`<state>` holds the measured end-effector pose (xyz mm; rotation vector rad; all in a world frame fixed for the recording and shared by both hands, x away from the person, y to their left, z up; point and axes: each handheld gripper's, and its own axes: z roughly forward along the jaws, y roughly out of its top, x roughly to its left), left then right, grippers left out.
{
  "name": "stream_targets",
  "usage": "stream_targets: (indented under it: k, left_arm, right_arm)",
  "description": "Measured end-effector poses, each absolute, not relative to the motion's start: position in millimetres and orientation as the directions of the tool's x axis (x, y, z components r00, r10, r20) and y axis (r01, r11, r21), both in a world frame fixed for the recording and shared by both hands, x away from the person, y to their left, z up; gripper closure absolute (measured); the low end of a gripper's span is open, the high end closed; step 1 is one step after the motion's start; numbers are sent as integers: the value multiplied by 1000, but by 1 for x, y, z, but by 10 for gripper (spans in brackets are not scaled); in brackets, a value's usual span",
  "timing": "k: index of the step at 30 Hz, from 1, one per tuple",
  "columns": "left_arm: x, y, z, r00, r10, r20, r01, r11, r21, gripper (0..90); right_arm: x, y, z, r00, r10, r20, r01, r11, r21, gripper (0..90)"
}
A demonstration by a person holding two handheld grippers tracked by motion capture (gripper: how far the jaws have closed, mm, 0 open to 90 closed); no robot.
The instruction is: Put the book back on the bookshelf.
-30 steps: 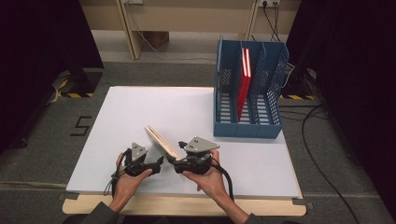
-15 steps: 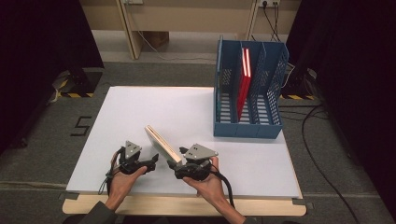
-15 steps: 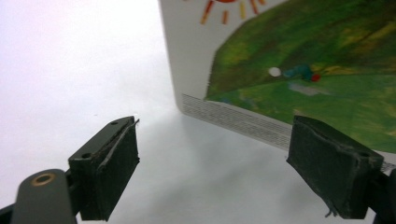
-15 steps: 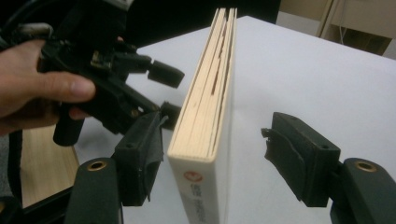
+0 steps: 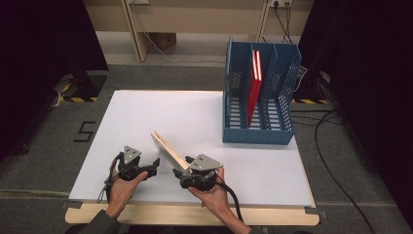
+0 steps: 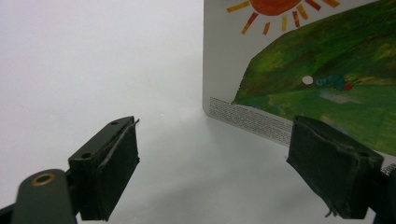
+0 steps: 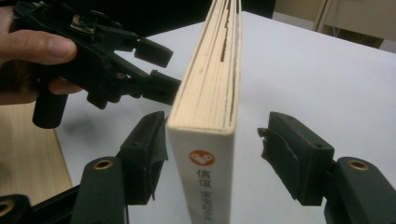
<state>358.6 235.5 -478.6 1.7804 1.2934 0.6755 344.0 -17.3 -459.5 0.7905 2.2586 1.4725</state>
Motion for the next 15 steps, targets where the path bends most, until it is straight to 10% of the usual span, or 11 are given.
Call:
stream_targets:
  k: [15]
  left_arm:
    - [360,240,-479,318,947,-40,513,-136,847,154]
  right_arm:
    - [348,-16,-470,-783,622,11,258,310,915,400]
